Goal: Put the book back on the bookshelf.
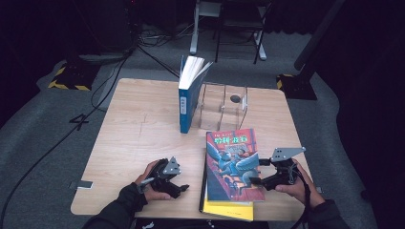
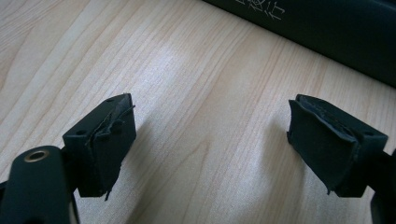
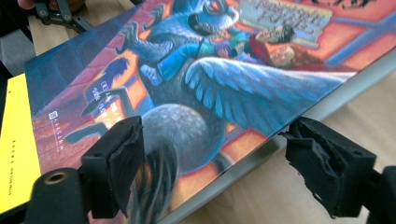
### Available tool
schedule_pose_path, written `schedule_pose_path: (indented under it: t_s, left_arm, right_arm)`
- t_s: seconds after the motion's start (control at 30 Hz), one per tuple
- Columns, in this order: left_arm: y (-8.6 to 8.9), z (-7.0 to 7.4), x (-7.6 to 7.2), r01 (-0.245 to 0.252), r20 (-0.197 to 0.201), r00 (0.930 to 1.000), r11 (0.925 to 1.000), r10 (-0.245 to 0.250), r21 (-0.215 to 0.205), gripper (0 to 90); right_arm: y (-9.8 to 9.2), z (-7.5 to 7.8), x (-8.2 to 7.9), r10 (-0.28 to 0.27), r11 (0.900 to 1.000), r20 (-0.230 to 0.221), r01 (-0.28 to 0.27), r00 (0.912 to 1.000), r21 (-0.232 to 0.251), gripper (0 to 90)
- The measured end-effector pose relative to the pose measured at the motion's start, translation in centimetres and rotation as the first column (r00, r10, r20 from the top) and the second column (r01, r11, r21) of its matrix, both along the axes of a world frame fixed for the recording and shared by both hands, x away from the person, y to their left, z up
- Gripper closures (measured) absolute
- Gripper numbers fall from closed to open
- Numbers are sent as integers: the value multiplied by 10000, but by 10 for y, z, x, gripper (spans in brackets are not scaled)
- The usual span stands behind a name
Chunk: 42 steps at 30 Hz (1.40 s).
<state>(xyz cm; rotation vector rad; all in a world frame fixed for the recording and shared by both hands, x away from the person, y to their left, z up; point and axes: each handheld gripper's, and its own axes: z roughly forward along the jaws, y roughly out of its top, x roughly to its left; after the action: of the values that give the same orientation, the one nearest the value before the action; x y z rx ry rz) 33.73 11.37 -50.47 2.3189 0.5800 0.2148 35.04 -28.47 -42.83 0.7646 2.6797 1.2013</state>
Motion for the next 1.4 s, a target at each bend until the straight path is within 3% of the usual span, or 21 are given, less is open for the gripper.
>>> schedule_pose_path:
  t_s: [0.13, 0.37, 0.6, 0.8, 0.9, 1.03, 1.4]
  left_arm:
    - [0, 0, 0, 20, 5, 10000, 10000, -20, 20, 154]
    - [0, 0, 0, 26, 5, 10000, 10000, -26, 3, 154]
    - [-1, 0, 0, 13, 13, 10000, 10000, -13, -26, 155]
    - [0, 0, 0, 43, 19, 10000, 10000, -42, -19, 159]
    - [-1, 0, 0, 26, 0, 10000, 10000, -26, -22, 159]
    - [-3, 1, 4, -326, -18, 9995, 9995, 326, 38, 172]
    - [-8, 2, 14, -583, -31, 9983, 9983, 583, -23, 223]
  right_arm:
    - [6, 8, 9, 233, 9996, 170, -236, 9996, 181, 255]
    - [21, 1, 36, 81, 9989, -226, -71, 9997, 461, 383]
    - [26, -5, 47, 522, 9972, -568, -489, 9970, 573, 436]
    - [29, -7, 49, 712, 9949, -748, -654, 9947, 765, 595]
    - [29, -6, 46, 613, 9935, -615, -550, 9962, 1000, 699]
    - [28, -7, 43, 487, 9930, -432, -437, 9979, 1097, 722]
    - [28, -6, 35, 413, 9940, 424, -453, 9982, 998, 739]
